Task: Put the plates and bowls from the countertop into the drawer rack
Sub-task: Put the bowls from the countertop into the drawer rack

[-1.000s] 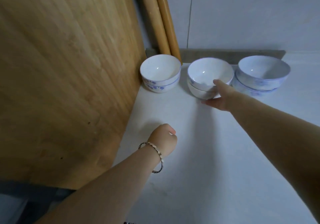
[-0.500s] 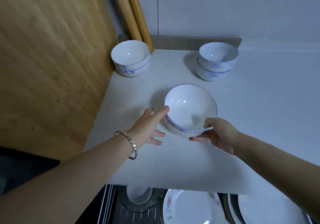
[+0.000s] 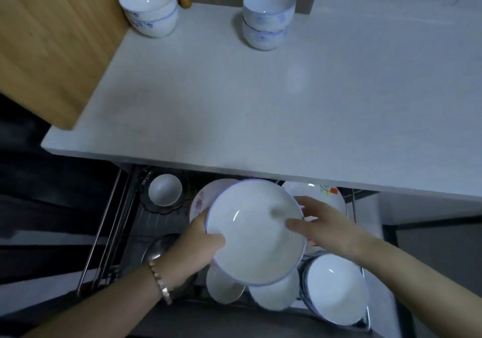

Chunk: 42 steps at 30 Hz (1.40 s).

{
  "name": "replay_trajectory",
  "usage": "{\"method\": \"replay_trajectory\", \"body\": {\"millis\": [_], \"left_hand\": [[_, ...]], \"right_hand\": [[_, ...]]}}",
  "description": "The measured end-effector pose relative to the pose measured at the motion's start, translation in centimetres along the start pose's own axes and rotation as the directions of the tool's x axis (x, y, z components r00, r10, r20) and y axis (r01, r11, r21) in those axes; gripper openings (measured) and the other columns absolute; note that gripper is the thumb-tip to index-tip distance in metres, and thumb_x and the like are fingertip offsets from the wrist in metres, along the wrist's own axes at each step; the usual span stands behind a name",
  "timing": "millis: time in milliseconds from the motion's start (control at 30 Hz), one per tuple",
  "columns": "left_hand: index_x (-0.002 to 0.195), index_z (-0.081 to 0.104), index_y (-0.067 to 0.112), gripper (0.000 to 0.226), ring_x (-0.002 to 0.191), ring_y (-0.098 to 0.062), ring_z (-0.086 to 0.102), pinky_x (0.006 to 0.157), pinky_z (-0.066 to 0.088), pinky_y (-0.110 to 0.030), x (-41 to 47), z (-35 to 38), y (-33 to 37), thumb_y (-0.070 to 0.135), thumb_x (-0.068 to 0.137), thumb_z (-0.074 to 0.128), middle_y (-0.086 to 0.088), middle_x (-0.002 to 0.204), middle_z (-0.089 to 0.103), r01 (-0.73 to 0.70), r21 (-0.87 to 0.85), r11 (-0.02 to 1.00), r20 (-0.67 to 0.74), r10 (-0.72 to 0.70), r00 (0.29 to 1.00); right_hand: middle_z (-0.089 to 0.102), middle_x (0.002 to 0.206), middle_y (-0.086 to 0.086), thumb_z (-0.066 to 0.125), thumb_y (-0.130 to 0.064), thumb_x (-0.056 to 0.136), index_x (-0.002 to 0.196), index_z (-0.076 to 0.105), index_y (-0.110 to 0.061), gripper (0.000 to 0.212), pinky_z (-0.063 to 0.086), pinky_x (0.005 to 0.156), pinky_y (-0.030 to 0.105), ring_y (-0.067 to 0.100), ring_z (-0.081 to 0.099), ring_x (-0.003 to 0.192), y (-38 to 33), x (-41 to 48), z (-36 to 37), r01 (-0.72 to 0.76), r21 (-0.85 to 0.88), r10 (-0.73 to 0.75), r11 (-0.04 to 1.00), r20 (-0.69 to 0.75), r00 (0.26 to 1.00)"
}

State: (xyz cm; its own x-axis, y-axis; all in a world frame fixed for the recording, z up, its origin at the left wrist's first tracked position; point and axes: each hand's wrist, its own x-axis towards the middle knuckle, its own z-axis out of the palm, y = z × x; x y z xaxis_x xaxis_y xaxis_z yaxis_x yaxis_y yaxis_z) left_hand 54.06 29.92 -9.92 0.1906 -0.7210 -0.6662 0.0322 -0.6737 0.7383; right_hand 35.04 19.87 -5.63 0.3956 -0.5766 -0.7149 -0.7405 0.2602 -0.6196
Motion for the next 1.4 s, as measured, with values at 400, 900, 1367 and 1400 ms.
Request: {"method": "replay_trajectory", "body": {"millis": [400, 900, 1367, 1400], "left_hand": [[0.124, 0.057, 0.012, 0.046, 0.106, -0.030, 0.061, 0.074, 0.056, -0.033, 4.8, 9.0, -12.0, -0.003, 0.081, 0.052, -0.014, 0.115, 0.064, 0.266, 0.312, 0.912, 0.035, -0.290, 0.956], [0.115, 0.058, 0.016, 0.026, 0.096, -0.025, 0.063, 0.084, 0.054, -0.033, 7.9, 9.9, -16.1, 0.010, 0.092, 0.047, -0.009, 0.110, 0.064, 0.348, 0.485, 0.802, -0.052, -0.371, 0.927], [0.119, 0.053, 0.016, 0.031, 0.102, -0.018, 0.057, 0.085, 0.048, -0.026, 7.9, 9.8, -14.1, 0.009, 0.091, 0.044, -0.005, 0.112, 0.060, 0.278, 0.636, 0.720, -0.039, -0.330, 0.943], [0.117, 0.056, 0.016, 0.029, 0.099, -0.017, 0.058, 0.085, 0.048, -0.025, 7.8, 9.4, -13.3, 0.013, 0.091, 0.044, -0.003, 0.108, 0.061, 0.250, 0.653, 0.715, -0.051, -0.288, 0.956]], "right_hand": [[0.059, 0.130, 0.009, 0.042, -0.010, 0.094, 0.139, 0.043, -0.026, 0.048, 0.045, 0.099, 0.032, 0.027, 0.056, 0.118, 13.5, 7.5, 5.3, -0.042, -0.564, 0.009, 0.824, -0.062, 0.998], [0.052, 0.137, 0.011, 0.042, -0.029, 0.097, 0.138, 0.039, -0.018, 0.043, 0.041, 0.103, 0.037, 0.030, 0.052, 0.122, 18.7, 11.2, 8.3, -0.022, -0.706, -0.005, 0.708, -0.036, 0.999], [0.072, 0.105, 0.004, 0.052, -0.015, 0.093, 0.113, 0.062, -0.012, 0.023, 0.054, 0.079, 0.027, 0.020, 0.069, 0.097, 16.0, 11.0, 7.8, -0.053, -0.867, -0.043, 0.495, -0.086, 0.995], [0.071, 0.106, 0.004, 0.049, -0.014, 0.094, 0.114, 0.061, -0.013, 0.023, 0.053, 0.076, 0.027, 0.020, 0.068, 0.098, 14.9, 10.6, 7.3, -0.037, -0.871, -0.058, 0.489, -0.075, 0.996]]}}
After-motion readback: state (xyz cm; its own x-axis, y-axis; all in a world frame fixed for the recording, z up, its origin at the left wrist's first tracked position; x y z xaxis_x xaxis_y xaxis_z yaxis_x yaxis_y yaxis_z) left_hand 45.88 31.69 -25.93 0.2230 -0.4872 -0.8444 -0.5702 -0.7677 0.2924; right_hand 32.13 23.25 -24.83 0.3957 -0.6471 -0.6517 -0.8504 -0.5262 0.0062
